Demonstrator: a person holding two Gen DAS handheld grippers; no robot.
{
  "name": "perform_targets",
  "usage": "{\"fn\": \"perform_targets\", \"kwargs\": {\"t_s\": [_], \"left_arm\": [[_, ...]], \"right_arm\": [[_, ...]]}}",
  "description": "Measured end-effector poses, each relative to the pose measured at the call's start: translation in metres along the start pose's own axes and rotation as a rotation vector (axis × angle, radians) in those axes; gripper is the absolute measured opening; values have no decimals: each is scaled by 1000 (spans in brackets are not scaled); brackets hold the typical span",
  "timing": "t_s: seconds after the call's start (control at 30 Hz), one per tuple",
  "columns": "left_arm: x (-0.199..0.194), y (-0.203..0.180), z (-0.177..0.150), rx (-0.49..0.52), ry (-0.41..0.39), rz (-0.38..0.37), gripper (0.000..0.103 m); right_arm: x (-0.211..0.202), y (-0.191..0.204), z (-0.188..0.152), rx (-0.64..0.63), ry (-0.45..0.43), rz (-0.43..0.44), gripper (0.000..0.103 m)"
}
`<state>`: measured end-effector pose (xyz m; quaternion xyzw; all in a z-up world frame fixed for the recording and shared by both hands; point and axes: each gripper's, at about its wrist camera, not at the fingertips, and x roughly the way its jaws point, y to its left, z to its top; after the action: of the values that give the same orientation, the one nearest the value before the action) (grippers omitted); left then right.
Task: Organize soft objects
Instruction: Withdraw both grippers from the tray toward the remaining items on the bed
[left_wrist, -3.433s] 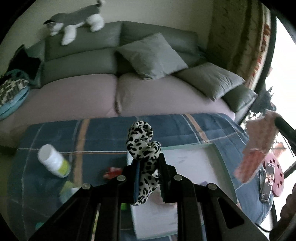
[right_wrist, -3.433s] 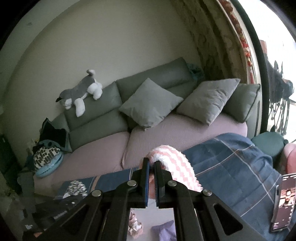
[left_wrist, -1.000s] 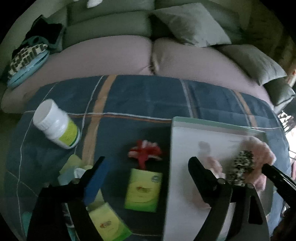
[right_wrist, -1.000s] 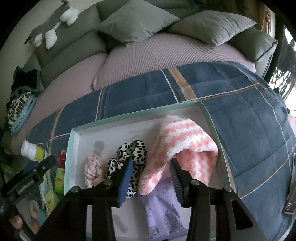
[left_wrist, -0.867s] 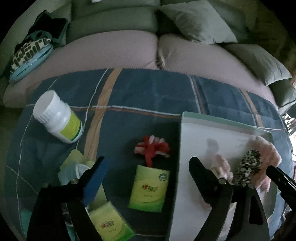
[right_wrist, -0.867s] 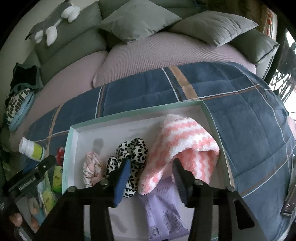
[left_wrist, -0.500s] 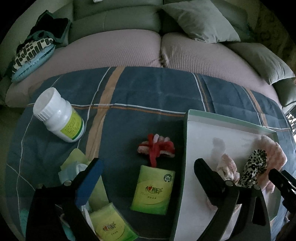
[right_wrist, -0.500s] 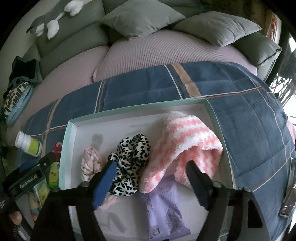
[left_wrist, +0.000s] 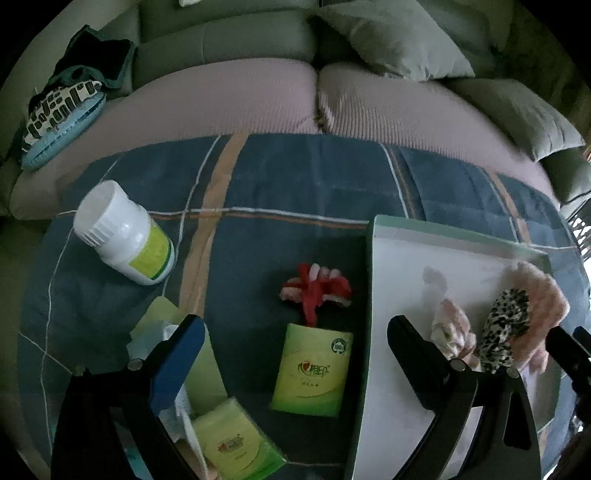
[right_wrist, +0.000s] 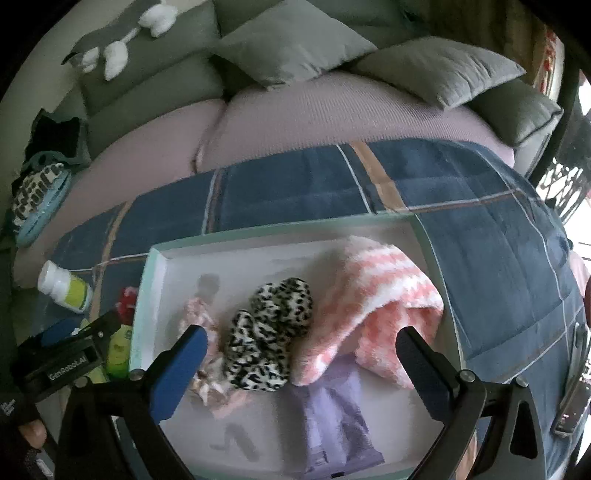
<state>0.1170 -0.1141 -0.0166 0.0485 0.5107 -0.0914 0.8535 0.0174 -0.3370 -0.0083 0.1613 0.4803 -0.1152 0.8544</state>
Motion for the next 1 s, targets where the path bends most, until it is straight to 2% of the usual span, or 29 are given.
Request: {"fn": "perform_targets", "kwargs": {"t_s": [0.1, 0.27, 0.43, 0.57, 0.8, 1.0], "left_arm": [[-12, 15, 2, -21, -22, 0, 99], [-22, 60, -1, -115, -23, 100, 99], [-28, 102, -14, -220, -9, 139, 99], [-35, 122, -21, -254, -19, 189, 99], [-41, 147, -30, -322, -28, 186, 99], [-47, 163, -36, -369, -43, 153, 99]], "right_arm": [[-4, 11, 0, -16, -13, 19, 103], [-8, 37, -1, -58, -19, 83, 103], [-11, 66, -7, -109, -22, 125, 103], [-11, 90, -13, -152, -17, 168, 103], [-11, 124, -23, -222, -11, 223, 103], [-5, 140, -30, -245, -4, 260, 103]]}}
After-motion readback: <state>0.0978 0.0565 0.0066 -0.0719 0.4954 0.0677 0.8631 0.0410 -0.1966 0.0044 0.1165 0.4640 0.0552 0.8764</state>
